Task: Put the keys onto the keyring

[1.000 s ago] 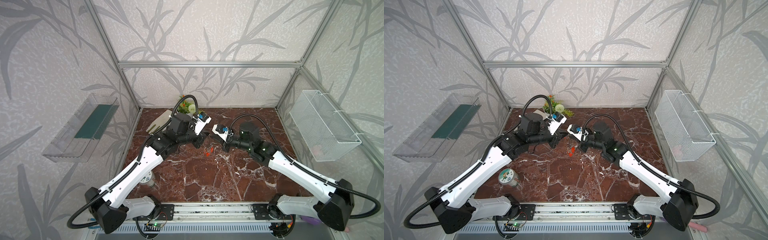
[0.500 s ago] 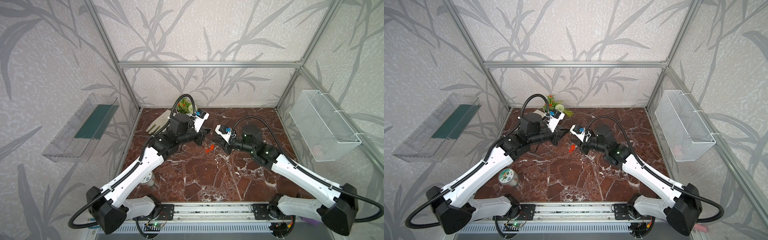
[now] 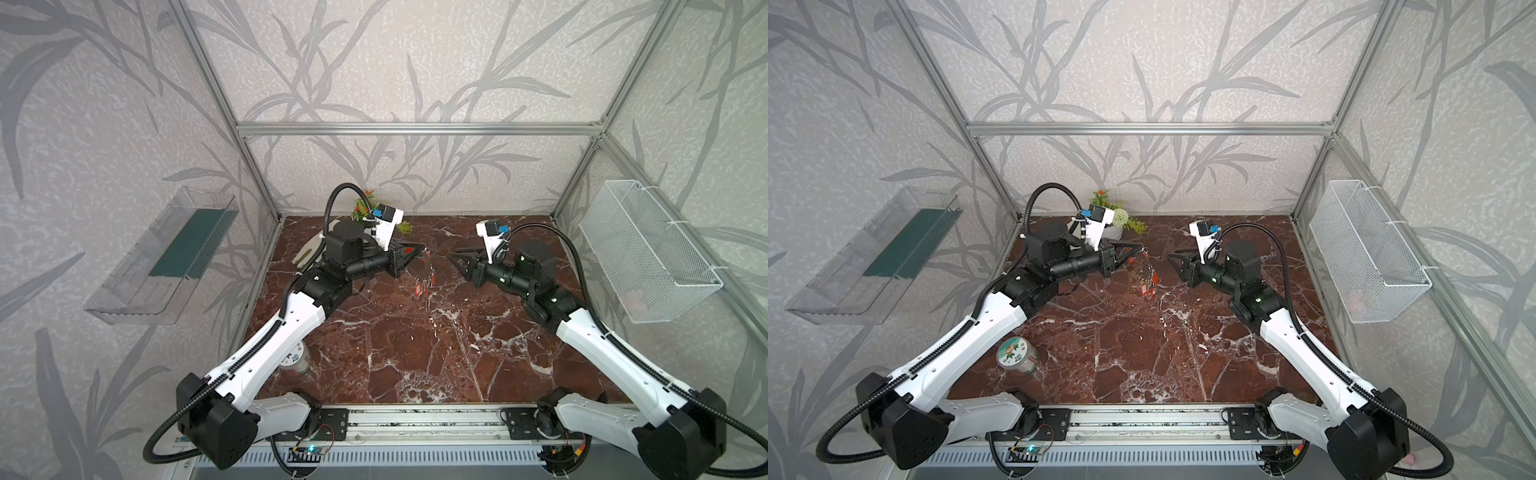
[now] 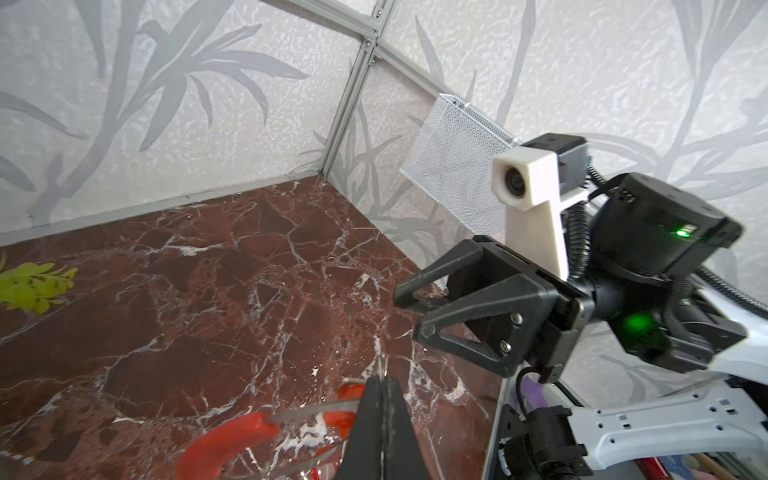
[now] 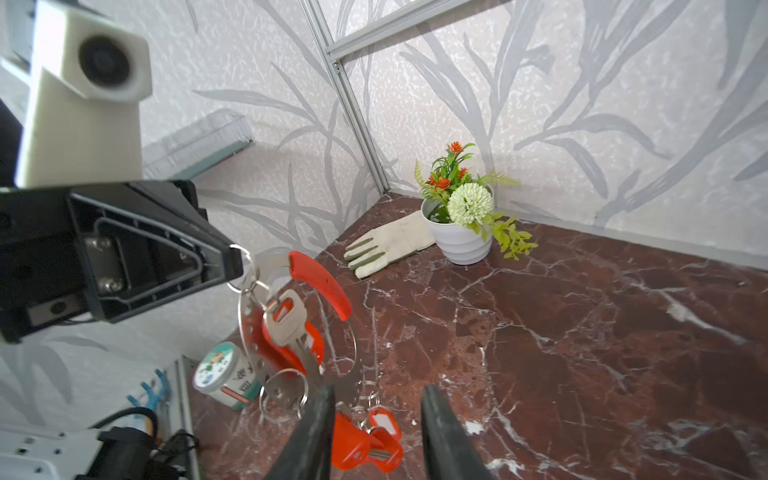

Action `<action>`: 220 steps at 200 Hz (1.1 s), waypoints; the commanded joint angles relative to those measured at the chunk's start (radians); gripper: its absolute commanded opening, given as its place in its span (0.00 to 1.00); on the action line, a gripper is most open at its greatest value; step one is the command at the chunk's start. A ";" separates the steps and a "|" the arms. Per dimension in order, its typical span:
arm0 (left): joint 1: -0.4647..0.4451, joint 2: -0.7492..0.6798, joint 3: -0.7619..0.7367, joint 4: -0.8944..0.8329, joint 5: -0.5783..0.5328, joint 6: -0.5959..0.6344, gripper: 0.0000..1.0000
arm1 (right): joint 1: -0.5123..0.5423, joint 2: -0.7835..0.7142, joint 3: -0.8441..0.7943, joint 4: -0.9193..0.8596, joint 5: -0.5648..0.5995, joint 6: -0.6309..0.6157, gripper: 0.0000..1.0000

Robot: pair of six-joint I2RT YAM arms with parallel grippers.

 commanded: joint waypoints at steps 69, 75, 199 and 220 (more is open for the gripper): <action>0.012 0.041 0.046 0.086 0.133 -0.075 0.00 | -0.034 0.157 -0.009 0.550 -0.308 0.479 0.36; 0.012 0.044 0.049 0.086 0.133 -0.076 0.00 | -0.034 0.166 -0.010 0.575 -0.317 0.495 0.36; 0.013 0.053 0.066 0.063 0.112 -0.067 0.00 | -0.020 0.237 0.002 0.652 -0.424 0.536 0.31; 0.013 0.057 0.068 0.063 0.118 -0.069 0.00 | -0.015 0.245 0.008 0.657 -0.427 0.539 0.28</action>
